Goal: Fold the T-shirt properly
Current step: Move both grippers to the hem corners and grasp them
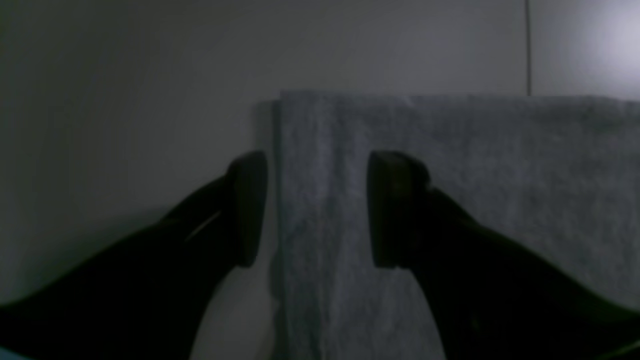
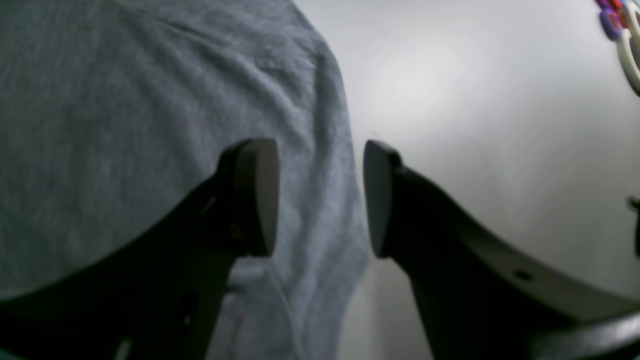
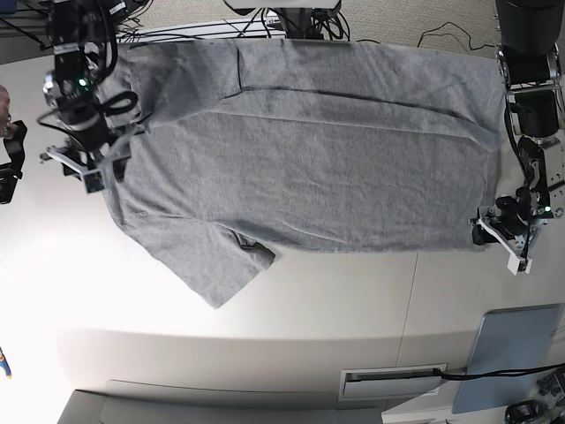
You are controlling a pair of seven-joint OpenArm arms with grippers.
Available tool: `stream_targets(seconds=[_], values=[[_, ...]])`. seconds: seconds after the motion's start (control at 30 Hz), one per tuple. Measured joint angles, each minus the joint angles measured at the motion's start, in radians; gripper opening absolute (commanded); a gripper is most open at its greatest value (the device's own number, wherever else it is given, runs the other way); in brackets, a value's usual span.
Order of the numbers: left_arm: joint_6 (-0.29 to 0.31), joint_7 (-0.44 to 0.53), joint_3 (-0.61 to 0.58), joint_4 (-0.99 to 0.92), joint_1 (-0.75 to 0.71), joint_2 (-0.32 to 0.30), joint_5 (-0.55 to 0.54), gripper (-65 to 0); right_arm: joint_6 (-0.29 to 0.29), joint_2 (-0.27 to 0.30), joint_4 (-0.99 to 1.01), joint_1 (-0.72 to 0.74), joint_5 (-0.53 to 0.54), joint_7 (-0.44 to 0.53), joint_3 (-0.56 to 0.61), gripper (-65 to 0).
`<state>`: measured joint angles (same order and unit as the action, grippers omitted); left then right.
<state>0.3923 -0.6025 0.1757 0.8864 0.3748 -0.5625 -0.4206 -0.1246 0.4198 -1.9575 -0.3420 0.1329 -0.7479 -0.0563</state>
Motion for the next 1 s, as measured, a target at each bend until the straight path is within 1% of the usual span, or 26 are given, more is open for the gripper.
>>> stream_targets(seconds=[0.07, 0.13, 0.17, 0.2, 0.3, 0.47, 0.6, 0.67, 0.73, 0.8, 0.9, 0.97, 1.0], values=[[-0.011, 0.029, 0.000, -0.003, 0.000, 0.001, -0.003, -32.2, -0.003, -0.026, 0.010, 0.032, 0.000, -0.007, 0.029, -37.6], [-0.022, 0.029, 0.000, -0.005, 0.001, 0.003, -0.003, -32.2, -0.012, -0.046, 0.010, 0.056, 0.000, -0.006, 0.050, -37.6], [-0.026, 0.031, 0.000, -0.014, 0.001, 0.004, -0.003, -32.2, -0.030, -0.053, 0.010, 0.067, -0.001, -0.007, 0.057, -37.6], [-0.037, 0.034, 0.000, -0.027, 0.003, 0.005, 0.001, -32.2, -0.032, -0.058, 0.010, 0.075, 0.000, -0.010, 0.062, -37.6], [-0.036, 0.049, 0.000, -0.103, 0.023, 0.008, 0.004, -32.2, -0.033, -0.069, 0.010, 0.090, -0.001, -0.021, 0.072, -37.6], [0.047, 0.085, 0.002, -0.266, 0.106, 0.005, 0.007, -32.2, -0.034, -0.071, 0.010, 0.090, -0.001, -0.027, 0.076, -37.6], [0.053, 0.115, 0.000, -0.375, 0.174, 0.008, 0.011, -32.2, -0.035, -0.071, 0.010, 0.090, -0.001, -0.038, 0.076, -37.6], [0.076, 0.119, 0.000, -0.410, 0.196, 0.005, 0.024, -32.2, -0.034, -0.071, 0.010, 0.090, -0.001, -0.042, 0.076, -37.6], [0.108, 0.126, 0.001, -0.435, 0.208, 0.005, 0.035, -32.3, -0.034, -0.071, 0.010, 0.090, 0.000, -0.041, 0.076, -37.6], [0.142, 0.124, 0.002, -0.438, 0.208, 0.005, 0.035, -35.0, -0.034, -0.071, 0.010, 0.090, -0.001, -0.041, 0.076, -37.6], [0.197, 0.079, 0.002, -0.438, 0.209, 0.008, 0.028, -38.0, -0.034, -0.071, 0.010, 0.095, 0.000, -0.041, 0.076, -37.6], [0.204, 0.079, 0.002, -0.437, 0.210, 0.017, 0.027, -38.1, -0.034, -0.071, 0.010, 0.102, 0.000, -0.041, 0.076, -37.6], [0.200, 0.080, 0.002, -0.437, 0.211, 0.023, 0.027, -39.5, -0.034, -0.071, 0.010, 0.104, -0.001, -0.041, 0.076, -37.6]])
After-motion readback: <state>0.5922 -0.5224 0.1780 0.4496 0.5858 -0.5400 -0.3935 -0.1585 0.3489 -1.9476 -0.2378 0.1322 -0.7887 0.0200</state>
